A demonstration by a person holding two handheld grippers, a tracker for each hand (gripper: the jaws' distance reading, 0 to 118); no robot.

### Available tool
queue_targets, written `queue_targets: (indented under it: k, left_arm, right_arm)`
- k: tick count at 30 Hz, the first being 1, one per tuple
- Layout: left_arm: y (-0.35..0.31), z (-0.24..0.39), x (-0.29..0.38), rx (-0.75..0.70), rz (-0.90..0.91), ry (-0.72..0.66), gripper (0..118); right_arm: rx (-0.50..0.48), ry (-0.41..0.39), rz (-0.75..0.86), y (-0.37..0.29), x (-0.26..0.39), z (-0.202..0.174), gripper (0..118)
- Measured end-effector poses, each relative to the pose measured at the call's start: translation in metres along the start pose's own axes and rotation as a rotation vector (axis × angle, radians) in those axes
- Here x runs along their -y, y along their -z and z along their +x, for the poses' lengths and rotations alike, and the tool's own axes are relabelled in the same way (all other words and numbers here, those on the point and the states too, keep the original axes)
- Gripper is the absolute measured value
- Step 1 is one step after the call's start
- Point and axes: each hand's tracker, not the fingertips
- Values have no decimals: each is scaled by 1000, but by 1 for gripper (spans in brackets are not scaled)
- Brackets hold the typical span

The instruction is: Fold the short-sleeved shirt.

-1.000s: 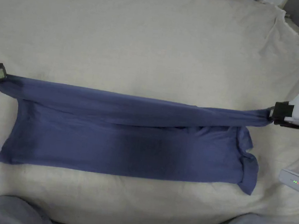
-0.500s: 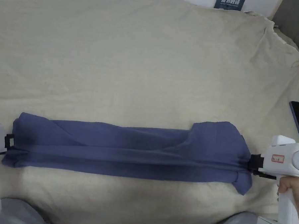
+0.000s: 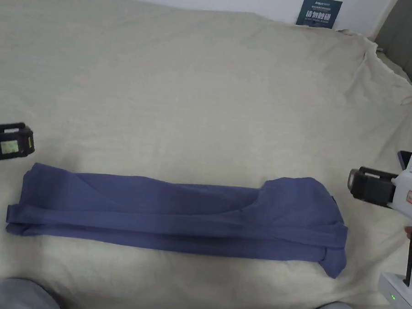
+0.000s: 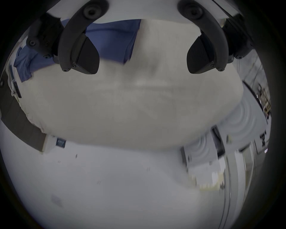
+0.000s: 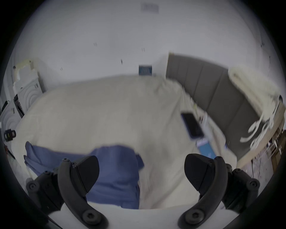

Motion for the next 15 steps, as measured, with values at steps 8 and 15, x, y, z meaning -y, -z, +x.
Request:
queue_targets:
  k: [8, 15]
  left_arm:
    - [-35, 36, -26, 70, 271, -17, 112]
    - [-30, 50, -15, 151, 298, -21, 30]
  right_arm:
    - [-39, 66, 351, -34, -3, -42, 117]
    - [-77, 81, 409, -46, 9, -67, 98]
